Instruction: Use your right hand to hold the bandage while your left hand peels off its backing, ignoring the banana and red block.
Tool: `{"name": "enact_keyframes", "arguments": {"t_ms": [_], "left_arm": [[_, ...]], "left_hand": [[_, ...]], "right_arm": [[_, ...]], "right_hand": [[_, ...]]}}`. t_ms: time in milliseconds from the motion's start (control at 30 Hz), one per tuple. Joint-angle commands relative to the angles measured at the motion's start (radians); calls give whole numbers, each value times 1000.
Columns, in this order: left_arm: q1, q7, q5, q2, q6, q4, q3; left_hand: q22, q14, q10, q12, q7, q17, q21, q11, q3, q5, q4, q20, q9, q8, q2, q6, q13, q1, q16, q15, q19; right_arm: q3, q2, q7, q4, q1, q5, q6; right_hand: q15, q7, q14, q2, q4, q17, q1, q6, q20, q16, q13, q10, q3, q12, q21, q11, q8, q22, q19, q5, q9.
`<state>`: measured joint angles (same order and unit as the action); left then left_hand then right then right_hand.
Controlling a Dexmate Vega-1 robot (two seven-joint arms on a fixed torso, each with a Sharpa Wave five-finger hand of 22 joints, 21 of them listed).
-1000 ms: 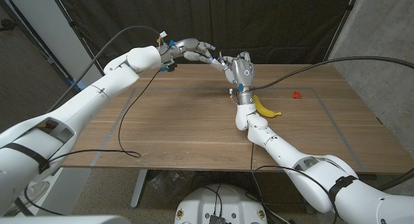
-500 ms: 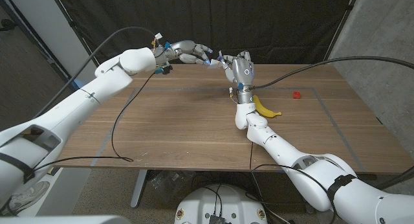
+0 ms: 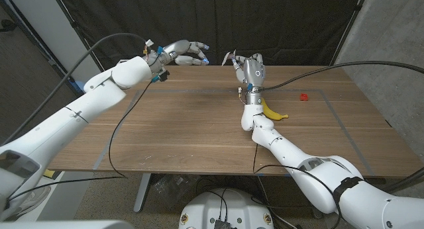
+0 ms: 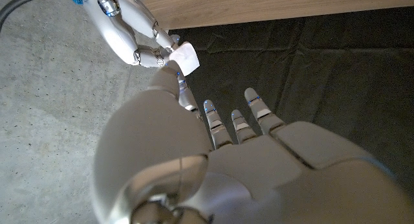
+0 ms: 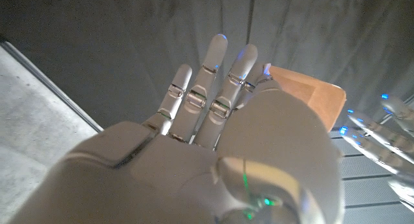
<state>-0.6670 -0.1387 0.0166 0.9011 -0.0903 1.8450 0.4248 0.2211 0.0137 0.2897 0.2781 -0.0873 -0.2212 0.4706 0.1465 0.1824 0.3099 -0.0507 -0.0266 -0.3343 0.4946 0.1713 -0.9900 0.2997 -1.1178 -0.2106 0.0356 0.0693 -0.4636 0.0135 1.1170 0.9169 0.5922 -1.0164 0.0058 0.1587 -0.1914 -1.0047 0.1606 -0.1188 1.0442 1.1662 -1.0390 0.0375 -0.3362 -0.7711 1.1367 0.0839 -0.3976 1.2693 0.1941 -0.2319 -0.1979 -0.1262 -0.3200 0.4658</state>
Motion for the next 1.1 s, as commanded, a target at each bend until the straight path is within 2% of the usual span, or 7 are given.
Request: {"name": "enact_keyframes", "arguments": {"t_ms": [33, 233, 367, 467, 633, 767, 1100], "left_arm": [[-100, 93, -51, 39, 33, 92, -49], [-158, 316, -91, -69, 5, 49, -87], [-141, 373, -122, -110, 20, 16, -80], [-115, 376, -117, -137, 17, -14, -65], [-70, 384, -115, -184, 26, -56, -35], [-29, 355, -112, -199, 38, -85, -4], [27, 348, -102, -262, 6, -156, 57]], "left_hand": [[3, 1, 5, 11, 3, -6, 4, 0, 0, 11, 6, -2, -68, 26, -6, -6, 6, -2, -1, 18, -3], [0, 58, 27, 33, -4, -6, 22, 7, 1, 9, 5, -15, -64, 21, -14, 19, 22, -10, -17, 36, 23], [-5, 58, -24, 20, -102, -7, 31, -1, -33, -18, 9, -34, -11, -81, -53, 220, 38, 13, -12, 19, 21], [-7, 53, -33, 14, -128, -7, 31, -4, -46, -23, 26, -42, 14, -133, -50, 305, 43, 37, -13, 15, 13], [-6, 66, -22, 15, -130, -9, 37, -14, -38, -24, 47, -49, 31, -160, -11, 337, 45, 52, -22, 11, 17], [-6, 66, -16, 16, -131, -8, 38, -13, -41, -25, 51, -47, 36, -166, -14, 341, 46, 57, -23, 13, 18], [-12, 85, 0, 20, -127, -1, 36, -3, -80, -37, 43, -40, 57, -170, -83, 310, 47, 74, -25, 21, 15]], "right_arm": [[24, 5, 0, 49, 42, 79, -51], [19, 18, 0, 90, 68, 60, -44], [33, 21, 0, 127, 91, 20, -19], [51, 16, 0, 153, 109, -19, 4], [100, -6, 0, 198, 146, -106, 59], [135, -23, 0, 233, 172, -174, 109], [169, -36, 0, 254, 188, -267, 171]], "right_hand": [[77, -23, -11, 3, -3, 3, 9, -30, 147, 1, -4, 11, -3, -4, 7, 3, -8, -3, -4, -5, 7], [77, -23, -12, 3, -3, 8, 10, -29, 147, 0, -3, 7, -4, -1, 6, 3, -7, -1, -4, -4, 9], [77, -23, -10, 3, -3, 9, 10, -29, 147, 0, -6, 7, -4, -2, 6, 4, -7, -1, -4, -4, 9], [77, -22, -10, 3, -4, 11, 10, -29, 147, 0, -6, 10, -5, -2, 4, 3, -4, 0, -3, -4, 6], [77, -22, -9, 4, -5, 14, 11, -31, 147, 0, -9, 7, -5, -2, 2, 3, -4, 0, -3, -5, 6], [77, -22, -8, 4, -6, 16, 11, -30, 148, 0, -12, 7, -5, -3, 1, 4, -4, 0, -2, -5, 9], [77, -22, -7, 4, -7, 22, 12, -31, 148, -2, -13, 6, -7, -2, 0, 3, -4, -1, -1, -7, 11]]}}
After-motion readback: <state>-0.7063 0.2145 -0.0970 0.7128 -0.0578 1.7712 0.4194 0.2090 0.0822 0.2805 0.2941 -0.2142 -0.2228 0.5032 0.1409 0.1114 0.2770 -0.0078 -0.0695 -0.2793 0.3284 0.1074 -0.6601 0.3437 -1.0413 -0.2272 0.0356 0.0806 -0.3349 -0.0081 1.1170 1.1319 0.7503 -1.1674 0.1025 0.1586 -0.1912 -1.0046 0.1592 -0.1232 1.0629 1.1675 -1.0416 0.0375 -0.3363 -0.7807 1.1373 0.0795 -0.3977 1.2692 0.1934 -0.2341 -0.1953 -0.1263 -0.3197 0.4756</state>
